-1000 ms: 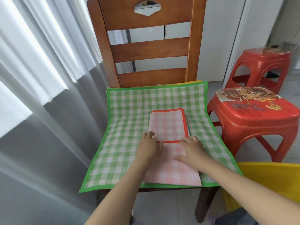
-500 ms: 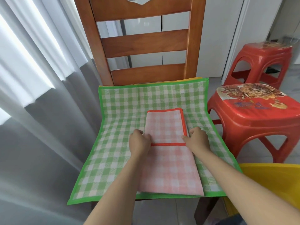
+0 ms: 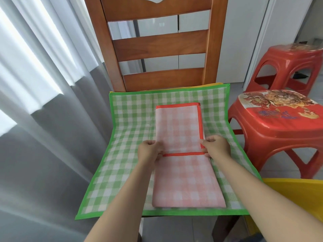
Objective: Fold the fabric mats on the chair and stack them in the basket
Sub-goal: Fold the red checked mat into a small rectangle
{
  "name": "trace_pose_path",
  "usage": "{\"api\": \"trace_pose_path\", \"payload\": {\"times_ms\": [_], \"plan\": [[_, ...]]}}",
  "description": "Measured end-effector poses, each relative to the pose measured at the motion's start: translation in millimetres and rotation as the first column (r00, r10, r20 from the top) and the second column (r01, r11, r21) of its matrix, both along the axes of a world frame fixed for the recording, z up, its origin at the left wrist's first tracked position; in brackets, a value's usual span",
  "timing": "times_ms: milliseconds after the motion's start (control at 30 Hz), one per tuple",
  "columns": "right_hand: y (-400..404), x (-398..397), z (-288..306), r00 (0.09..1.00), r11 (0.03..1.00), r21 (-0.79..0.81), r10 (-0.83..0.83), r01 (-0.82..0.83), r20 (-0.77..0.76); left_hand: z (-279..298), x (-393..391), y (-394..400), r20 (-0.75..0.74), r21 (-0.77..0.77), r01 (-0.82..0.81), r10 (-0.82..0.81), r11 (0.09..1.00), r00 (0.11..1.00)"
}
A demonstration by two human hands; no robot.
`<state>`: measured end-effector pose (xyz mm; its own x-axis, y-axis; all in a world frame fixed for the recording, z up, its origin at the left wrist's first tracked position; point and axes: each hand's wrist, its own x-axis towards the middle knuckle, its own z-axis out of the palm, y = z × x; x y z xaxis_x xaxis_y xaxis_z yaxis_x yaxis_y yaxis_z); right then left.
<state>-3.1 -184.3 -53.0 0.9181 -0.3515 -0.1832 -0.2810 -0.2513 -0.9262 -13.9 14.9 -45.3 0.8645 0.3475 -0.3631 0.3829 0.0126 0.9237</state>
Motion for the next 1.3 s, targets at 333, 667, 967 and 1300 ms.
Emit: {"api": "trace_pose_path", "payload": {"times_ms": [333, 667, 967, 1300], "plan": [[-20, -1, 11, 0.979, 0.883, 0.44, 0.2, -0.163, -0.037, 16, -19, 16, 0.012, -0.328, 0.082, -0.083, 0.941, 0.996], [-33, -11, 16, 0.931, 0.884, 0.324, 0.364, -0.336, -0.028, 15, -32, 29, 0.02, -0.09, 0.252, -0.251, 0.963, 0.968], [-27, -22, 16, 0.844, 0.819, -0.22, 0.535, -0.53, -0.043, 9, -41, 22, -0.061, 0.506, 0.474, -0.519, 0.72, 0.853], [-16, -35, 13, 0.776, 0.631, -0.504, 0.615, -0.589, -0.137, 6, -62, -8, -0.351, 0.869, 0.482, -0.543, 0.115, 0.763]]}}
